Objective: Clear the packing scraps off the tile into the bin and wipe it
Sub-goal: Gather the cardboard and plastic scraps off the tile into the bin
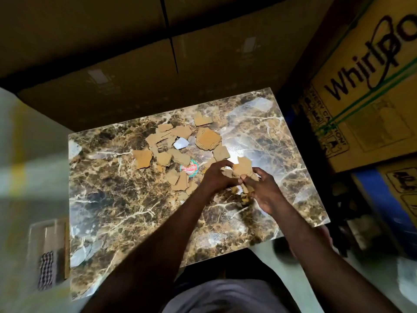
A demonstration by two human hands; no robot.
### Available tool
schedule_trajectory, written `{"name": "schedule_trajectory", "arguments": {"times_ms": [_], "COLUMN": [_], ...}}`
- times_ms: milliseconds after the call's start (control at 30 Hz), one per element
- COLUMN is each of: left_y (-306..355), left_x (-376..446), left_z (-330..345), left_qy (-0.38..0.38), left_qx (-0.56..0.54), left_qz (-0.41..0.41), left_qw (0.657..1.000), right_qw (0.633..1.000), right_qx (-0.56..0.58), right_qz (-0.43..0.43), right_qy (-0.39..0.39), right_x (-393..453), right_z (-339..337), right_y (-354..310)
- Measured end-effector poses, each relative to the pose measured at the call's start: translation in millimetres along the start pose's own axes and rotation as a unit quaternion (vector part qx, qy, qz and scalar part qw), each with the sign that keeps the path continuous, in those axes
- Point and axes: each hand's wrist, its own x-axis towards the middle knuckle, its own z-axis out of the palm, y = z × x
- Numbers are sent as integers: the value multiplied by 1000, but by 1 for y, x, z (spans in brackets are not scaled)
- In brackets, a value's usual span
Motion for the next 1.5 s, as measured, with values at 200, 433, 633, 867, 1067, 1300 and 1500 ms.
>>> {"name": "schedule_trajectory", "arguments": {"times_ms": [200, 433, 633, 867, 1067, 1300, 1500], "left_y": [43, 49, 37, 2, -59, -189, -291], "left_x": [-1, -28, -51, -58, -27, 49, 111], "left_z": [44, 159, 268, 396, 482, 547, 578], "left_qy": [-91, -176, -226, -235, -266, -257, -257], "left_qx": [89, 125, 156, 174, 175, 240, 226], "left_qz": [41, 22, 18, -18, -36, -72, -101], "left_qw": [991, 976, 961, 956, 947, 933, 934], "right_qw": [993, 975, 964, 951, 938, 925, 925], "right_qx": [75, 135, 135, 187, 199, 217, 205], "right_qz": [-37, -19, 12, 31, 96, 168, 187], "right_qy": [86, 176, 228, 245, 269, 261, 260], "right_x": [-36, -88, -130, -142, -108, -17, 67], "right_z": [-39, -134, -226, -340, -421, -473, -500], "right_y": [2, 39, 83, 141, 209, 321, 421]}}
